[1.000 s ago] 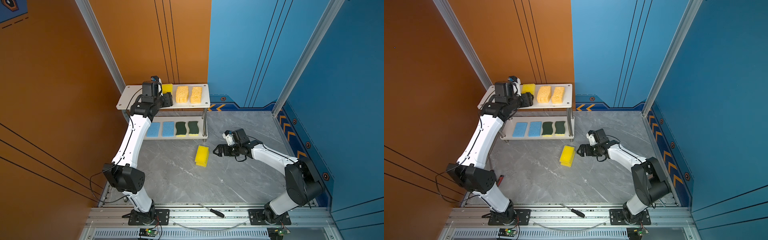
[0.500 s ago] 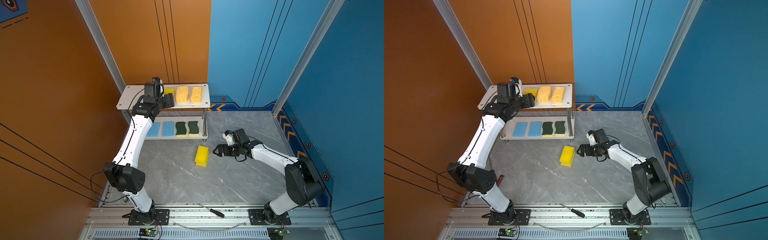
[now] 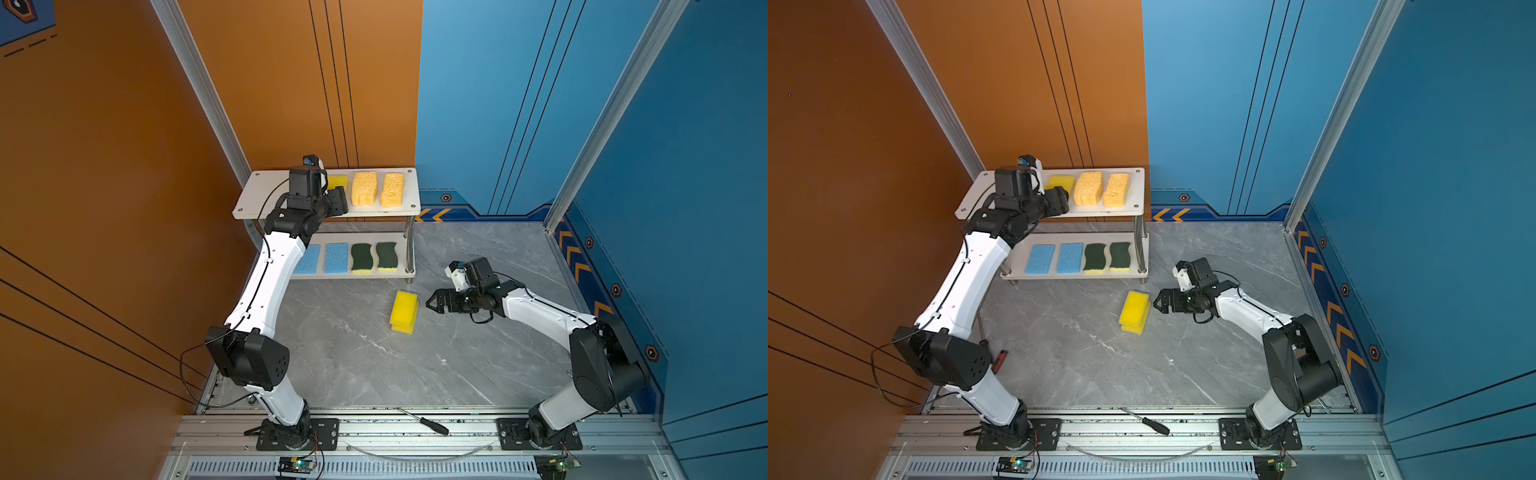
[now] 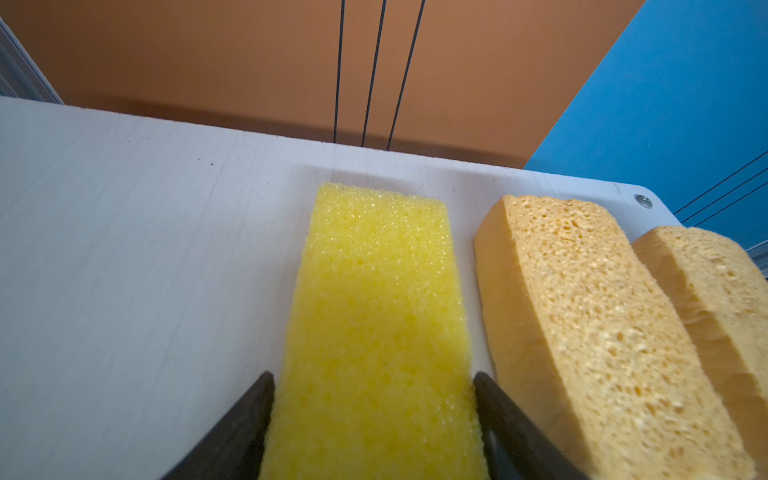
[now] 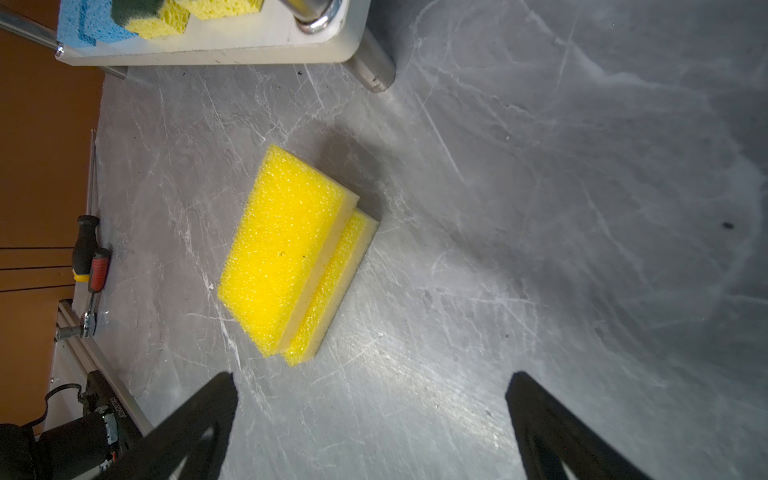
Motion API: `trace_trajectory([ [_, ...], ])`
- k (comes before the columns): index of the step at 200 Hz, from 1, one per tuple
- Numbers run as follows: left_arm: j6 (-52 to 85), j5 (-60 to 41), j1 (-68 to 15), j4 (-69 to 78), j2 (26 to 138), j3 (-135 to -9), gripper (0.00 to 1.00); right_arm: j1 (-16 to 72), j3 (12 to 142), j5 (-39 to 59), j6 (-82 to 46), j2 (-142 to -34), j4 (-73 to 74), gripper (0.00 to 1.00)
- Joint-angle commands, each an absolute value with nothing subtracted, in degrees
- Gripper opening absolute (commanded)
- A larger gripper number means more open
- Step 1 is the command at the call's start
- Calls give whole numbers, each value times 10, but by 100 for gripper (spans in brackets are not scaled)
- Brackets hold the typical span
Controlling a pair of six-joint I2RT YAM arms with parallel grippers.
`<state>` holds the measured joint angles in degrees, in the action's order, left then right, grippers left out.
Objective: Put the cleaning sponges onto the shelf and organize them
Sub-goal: 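Lower the yellow sponge beside the orange sponges and open the left gripper, then withdraw the left gripper from the shelf down to the remaining yellow sponges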
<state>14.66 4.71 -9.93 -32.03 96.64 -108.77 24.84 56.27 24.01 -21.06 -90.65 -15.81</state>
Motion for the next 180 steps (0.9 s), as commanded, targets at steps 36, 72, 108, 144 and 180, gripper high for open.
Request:
trace_trajectory([
  [36,161,41,-105,-324,947,-1074,85,251,552,247,-215,-895,-152,100],
  [72,162,40,-105,-321,931,-1065,99,251,549,247,-214,-892,-153,100],
  [108,157,51,-106,-320,901,-1053,98,250,550,247,-214,-891,-153,100],
  [144,158,54,-105,-320,868,-1035,97,251,553,250,-215,-893,-153,100],
  [180,159,40,-108,-315,817,-993,98,251,553,250,-217,-889,-152,100],
])
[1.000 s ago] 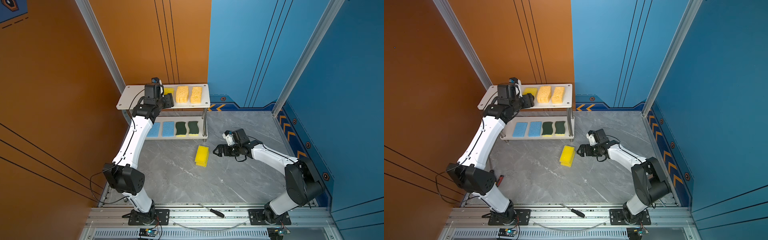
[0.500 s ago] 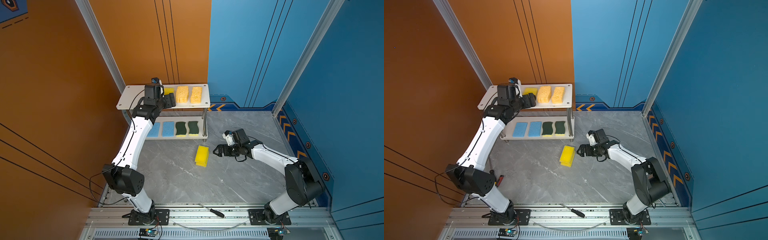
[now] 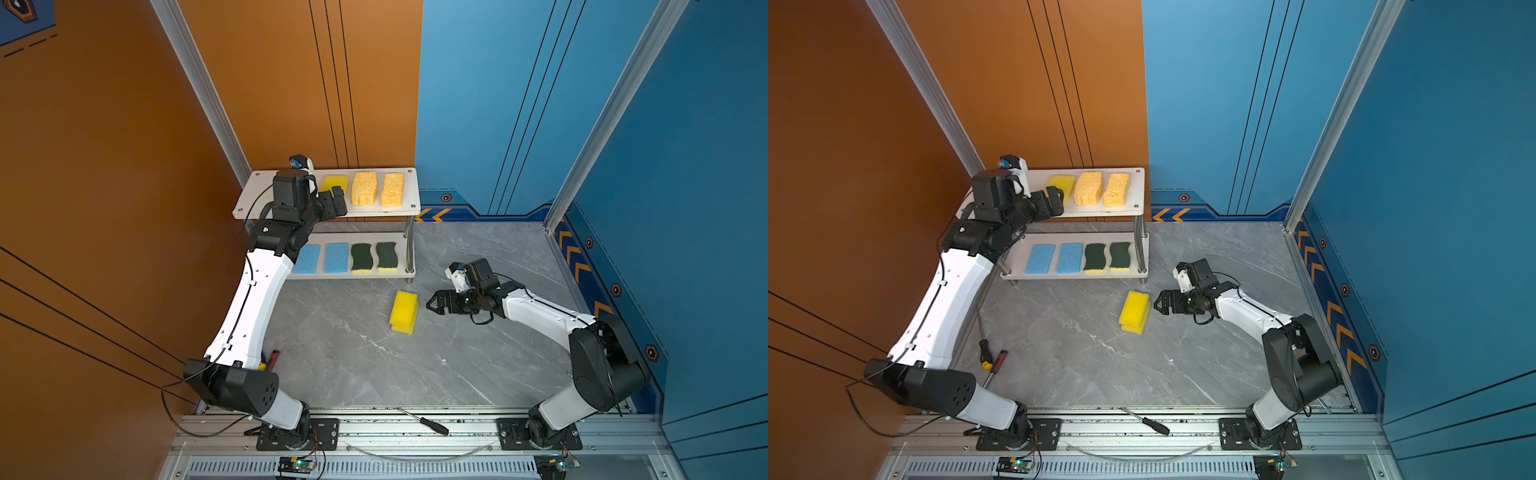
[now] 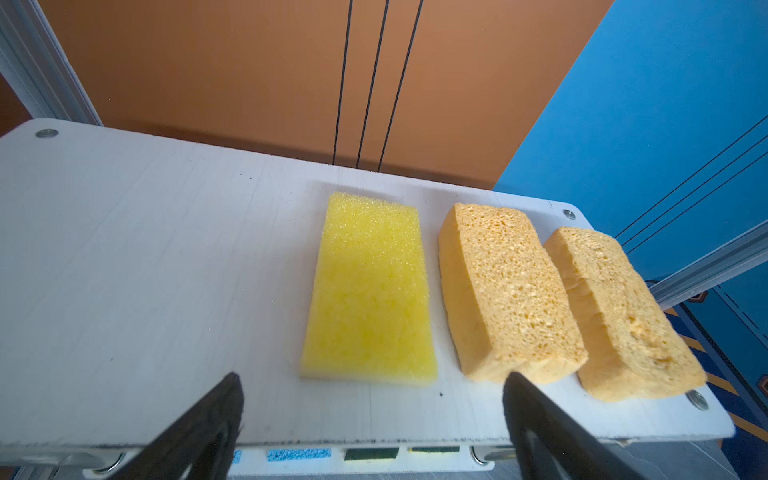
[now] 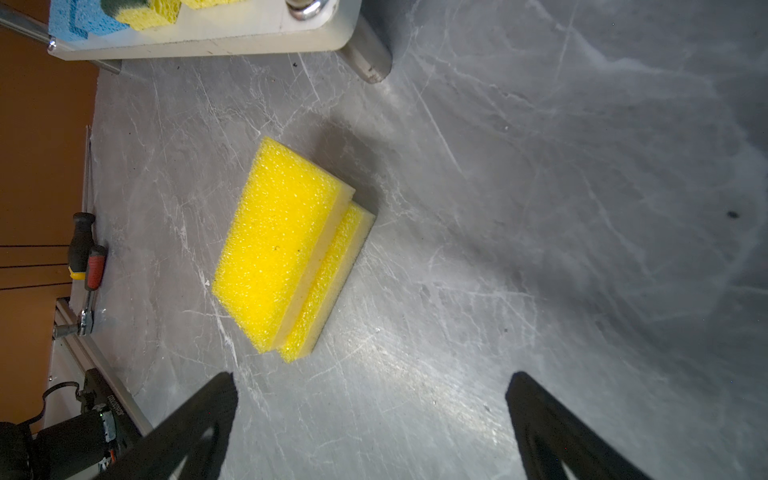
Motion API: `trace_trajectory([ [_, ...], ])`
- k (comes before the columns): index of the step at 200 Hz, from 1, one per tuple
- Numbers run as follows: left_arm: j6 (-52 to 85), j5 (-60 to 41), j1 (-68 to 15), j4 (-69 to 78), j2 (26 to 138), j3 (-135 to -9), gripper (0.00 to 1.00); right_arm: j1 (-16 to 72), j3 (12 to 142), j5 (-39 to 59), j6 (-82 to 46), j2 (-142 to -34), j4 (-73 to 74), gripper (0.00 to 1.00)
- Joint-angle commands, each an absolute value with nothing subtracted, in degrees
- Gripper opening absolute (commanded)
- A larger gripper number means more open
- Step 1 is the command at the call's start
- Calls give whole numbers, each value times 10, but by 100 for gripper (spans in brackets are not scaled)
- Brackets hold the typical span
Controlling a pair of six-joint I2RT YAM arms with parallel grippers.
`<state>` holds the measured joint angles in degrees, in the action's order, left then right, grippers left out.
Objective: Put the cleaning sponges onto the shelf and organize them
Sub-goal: 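Withdraw the left gripper from the shelf down to the remaining yellow sponges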
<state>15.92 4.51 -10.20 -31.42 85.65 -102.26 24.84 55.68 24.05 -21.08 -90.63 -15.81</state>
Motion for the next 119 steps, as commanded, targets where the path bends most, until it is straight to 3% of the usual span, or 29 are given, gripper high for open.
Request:
trace_trajectory([
  [1,159,39,-108,-314,815,-990,98,251,553,250,-217,-888,-152,100],
  [119,179,-11,-217,-192,641,-596,98,280,530,150,-215,-877,-134,100],
])
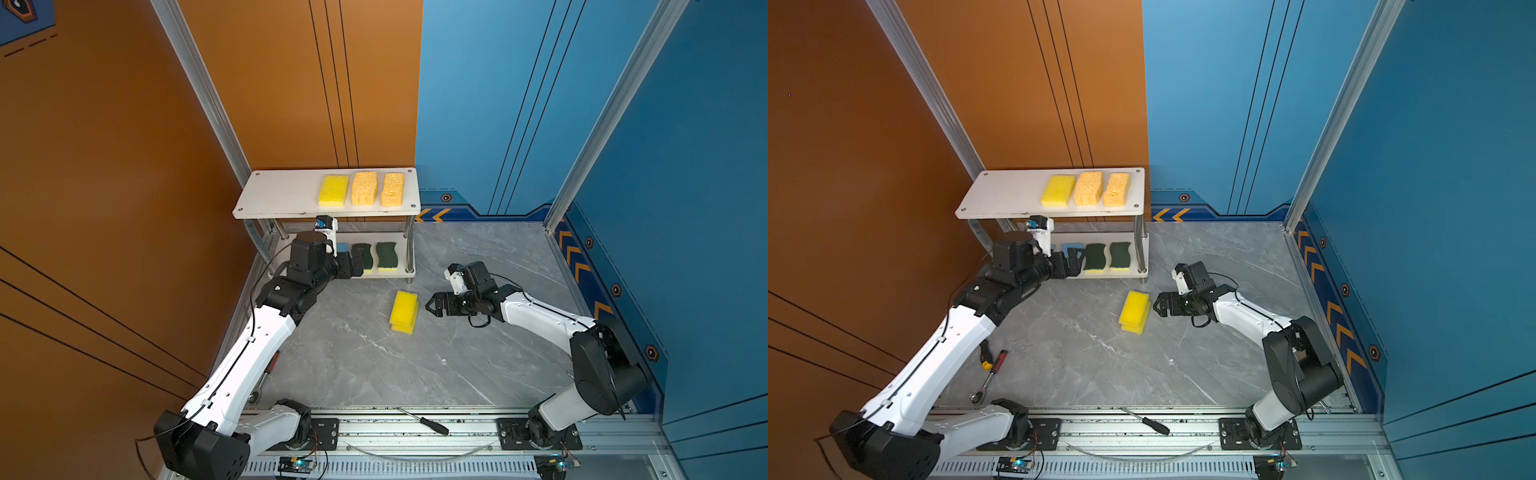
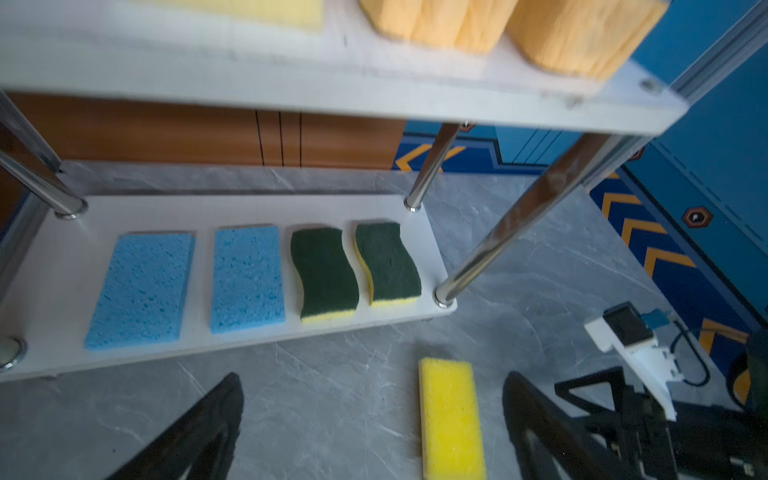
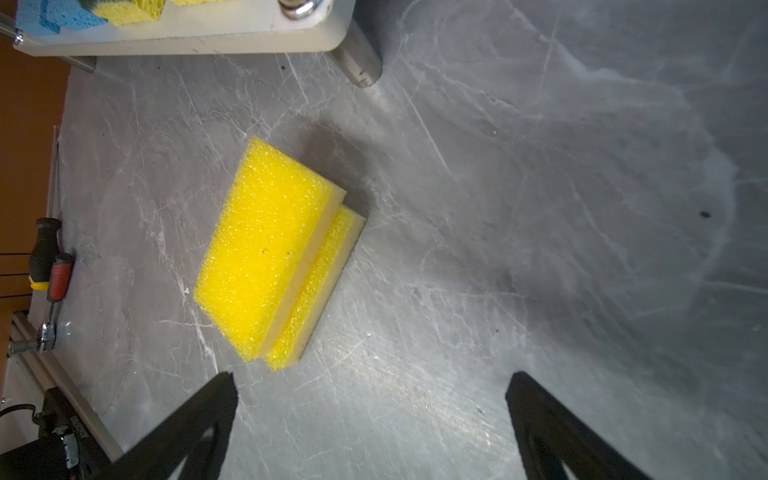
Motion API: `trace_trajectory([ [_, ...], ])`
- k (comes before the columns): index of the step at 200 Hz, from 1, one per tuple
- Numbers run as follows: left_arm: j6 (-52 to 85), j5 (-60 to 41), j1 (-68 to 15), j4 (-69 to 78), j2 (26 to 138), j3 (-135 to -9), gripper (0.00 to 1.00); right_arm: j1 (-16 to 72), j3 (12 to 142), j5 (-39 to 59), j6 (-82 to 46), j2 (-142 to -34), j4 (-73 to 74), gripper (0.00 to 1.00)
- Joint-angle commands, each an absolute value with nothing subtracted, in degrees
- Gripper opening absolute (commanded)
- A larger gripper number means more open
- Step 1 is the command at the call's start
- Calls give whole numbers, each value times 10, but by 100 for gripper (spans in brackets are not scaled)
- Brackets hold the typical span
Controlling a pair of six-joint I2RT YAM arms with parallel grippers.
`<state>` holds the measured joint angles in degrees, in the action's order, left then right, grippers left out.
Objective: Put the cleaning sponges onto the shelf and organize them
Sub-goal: 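Withdraw the left gripper from the shelf down to the remaining yellow sponges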
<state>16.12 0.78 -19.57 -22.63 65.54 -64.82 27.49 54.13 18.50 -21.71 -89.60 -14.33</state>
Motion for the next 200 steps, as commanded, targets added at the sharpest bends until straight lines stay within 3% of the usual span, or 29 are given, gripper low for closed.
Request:
trace_trajectory([
  [1,181,-11,-219,-192,641,-595,98,280,530,151,-215,-876,-134,100],
  [69,238,71,-350,-136,683,-466,98,272,538,176,-208,-884,-129,100],
  [200,273,152,-451,126,740,-320,98,251,536,192,-228,-889,-107,100],
])
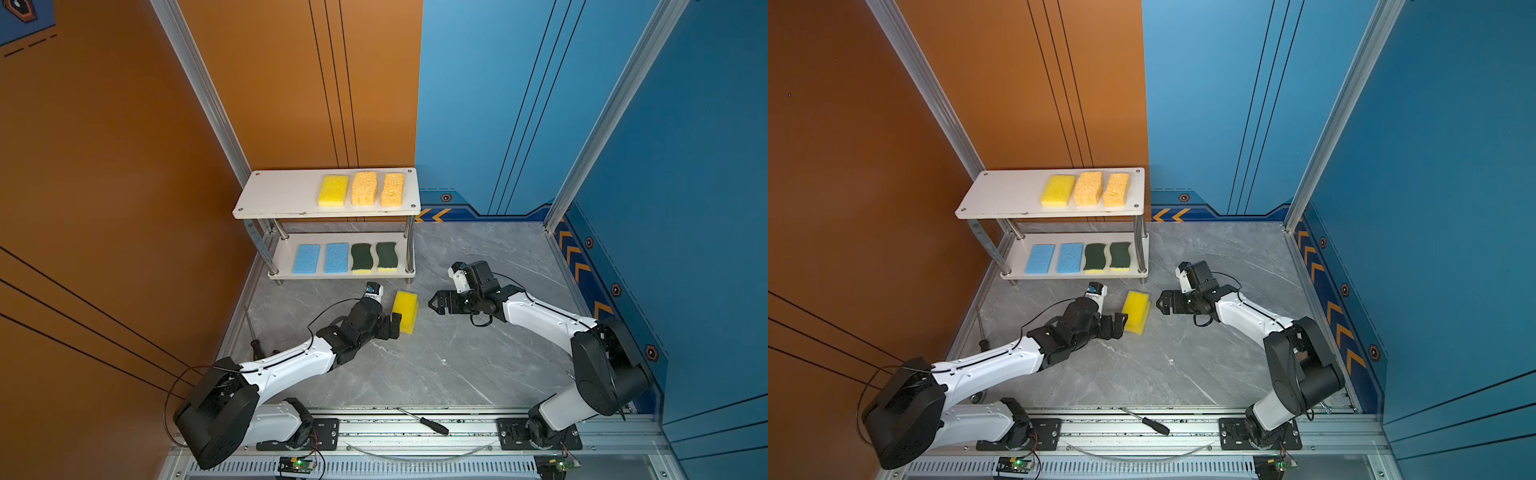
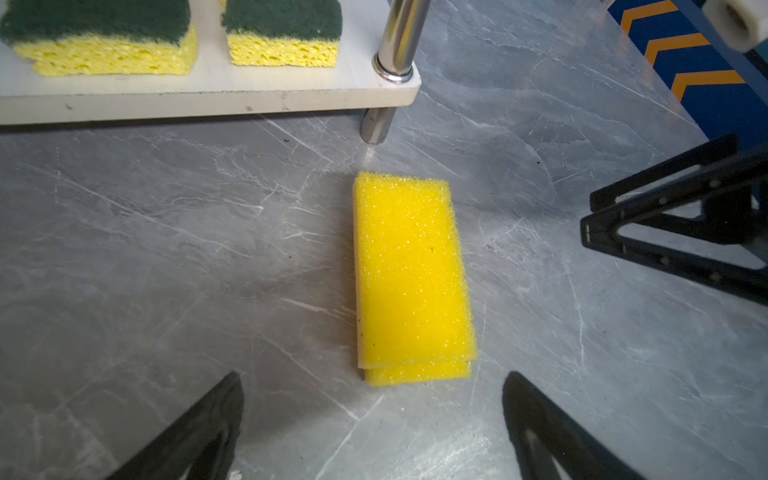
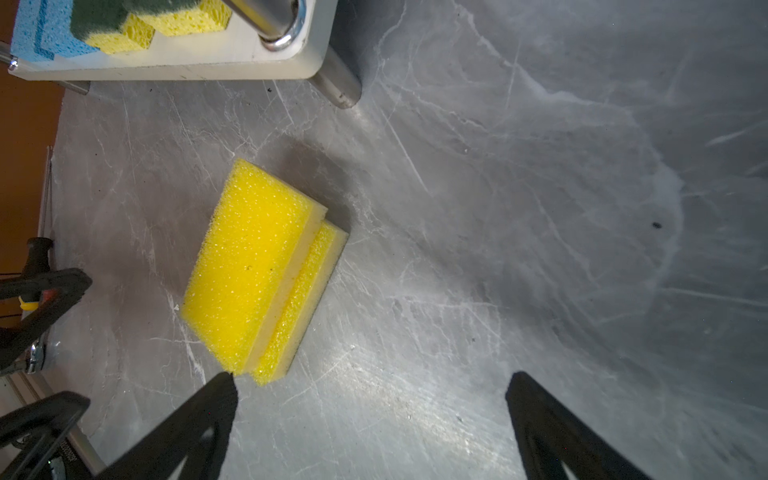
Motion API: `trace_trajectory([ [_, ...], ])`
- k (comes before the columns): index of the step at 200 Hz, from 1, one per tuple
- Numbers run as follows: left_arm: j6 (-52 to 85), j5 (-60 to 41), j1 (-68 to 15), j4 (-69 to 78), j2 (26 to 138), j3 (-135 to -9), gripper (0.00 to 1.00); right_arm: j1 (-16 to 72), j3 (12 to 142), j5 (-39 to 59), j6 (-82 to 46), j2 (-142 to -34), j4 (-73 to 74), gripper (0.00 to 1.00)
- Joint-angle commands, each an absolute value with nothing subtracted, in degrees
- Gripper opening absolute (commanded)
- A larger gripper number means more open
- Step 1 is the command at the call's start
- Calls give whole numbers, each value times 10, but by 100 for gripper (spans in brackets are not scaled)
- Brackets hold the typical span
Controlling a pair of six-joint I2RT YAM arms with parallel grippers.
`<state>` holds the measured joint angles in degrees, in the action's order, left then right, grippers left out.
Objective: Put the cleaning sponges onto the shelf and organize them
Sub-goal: 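Withdraw the left gripper from the shelf down to the remaining yellow sponges, then grasp the top yellow sponge on the table with the left gripper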
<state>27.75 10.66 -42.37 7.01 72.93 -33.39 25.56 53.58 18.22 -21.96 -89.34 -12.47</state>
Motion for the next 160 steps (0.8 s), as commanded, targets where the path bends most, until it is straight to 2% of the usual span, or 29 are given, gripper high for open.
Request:
trace_trajectory([
  [1,273,154,-453,127,741,-320,98,251,536,192,-228,-890,-107,100],
  [41,263,194,-497,163,774,-315,98,246,537,200,-233,-901,-98,100],
  [86,273,242,-509,219,804,-298,98,242,538,206,-234,-903,-95,100],
  [160,260,227,-511,280,875,-307,98,236,531,209,-239,-905,-87,100],
])
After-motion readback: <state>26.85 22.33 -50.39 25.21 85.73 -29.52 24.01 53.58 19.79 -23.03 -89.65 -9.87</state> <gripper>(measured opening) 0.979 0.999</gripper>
